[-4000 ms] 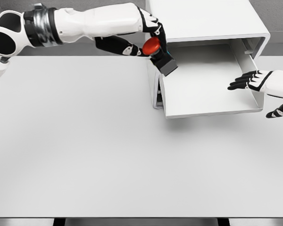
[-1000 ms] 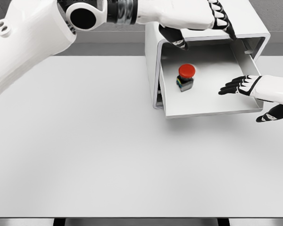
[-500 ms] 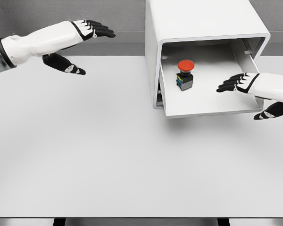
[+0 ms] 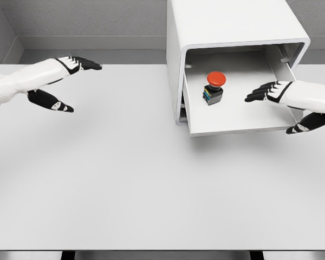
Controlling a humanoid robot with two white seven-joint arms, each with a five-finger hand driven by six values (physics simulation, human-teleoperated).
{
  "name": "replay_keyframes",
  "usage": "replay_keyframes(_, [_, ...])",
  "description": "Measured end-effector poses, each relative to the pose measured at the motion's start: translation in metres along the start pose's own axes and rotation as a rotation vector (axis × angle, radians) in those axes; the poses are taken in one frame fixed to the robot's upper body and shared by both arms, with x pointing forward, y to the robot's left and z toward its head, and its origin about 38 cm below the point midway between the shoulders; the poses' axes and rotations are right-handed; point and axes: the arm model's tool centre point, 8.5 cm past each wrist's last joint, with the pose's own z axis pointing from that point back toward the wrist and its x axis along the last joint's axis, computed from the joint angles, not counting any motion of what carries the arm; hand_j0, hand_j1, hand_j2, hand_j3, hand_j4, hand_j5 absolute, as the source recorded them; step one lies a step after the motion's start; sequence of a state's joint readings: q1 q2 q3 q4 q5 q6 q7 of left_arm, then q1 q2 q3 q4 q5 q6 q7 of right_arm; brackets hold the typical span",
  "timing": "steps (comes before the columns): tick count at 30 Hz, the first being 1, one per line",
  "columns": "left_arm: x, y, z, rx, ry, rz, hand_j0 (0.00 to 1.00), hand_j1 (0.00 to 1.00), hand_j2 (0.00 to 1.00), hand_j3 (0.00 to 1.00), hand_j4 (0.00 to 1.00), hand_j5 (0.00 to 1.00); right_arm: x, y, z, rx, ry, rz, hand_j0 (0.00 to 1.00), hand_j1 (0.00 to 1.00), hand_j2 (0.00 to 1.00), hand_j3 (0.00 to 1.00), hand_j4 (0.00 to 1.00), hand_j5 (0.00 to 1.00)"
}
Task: Slide open multi-storey tabletop storage cabinets and put open load switch and slide close multi-storey tabletop storage cabinets
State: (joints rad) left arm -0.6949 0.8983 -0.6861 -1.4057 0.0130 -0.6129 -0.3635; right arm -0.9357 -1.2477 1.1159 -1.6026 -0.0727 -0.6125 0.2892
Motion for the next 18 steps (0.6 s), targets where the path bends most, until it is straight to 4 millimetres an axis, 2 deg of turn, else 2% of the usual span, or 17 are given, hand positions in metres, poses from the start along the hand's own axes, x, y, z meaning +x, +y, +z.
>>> replay_keyframes(8, [0.0,-0.019,-0.012,-0.029,-0.01,0.007,1.0,1.0,1.0,1.0,1.0,1.0,-0.009,-0.002,-0.007,-0.005,0.009,-0.006,1.0,1.0,1.0,1.0,1.0,1.0])
replay_keyframes(12, [0.0,-0.022,-0.015,-0.032,-0.011,0.009,1.0,1.0,1.0,1.0,1.0,1.0,-0.012,-0.009,-0.007,-0.02,0.015,-0.003,1.0,1.0,1.0,1.0,1.0,1.0])
replay_keyframes(18, [0.0,-0.022,-0.016,-0.032,-0.013,0.01,1.0,1.0,1.0,1.0,1.0,1.0,-0.017,-0.009,-0.018,-0.032,0.01,-0.017,1.0,1.0,1.0,1.0,1.0,1.0])
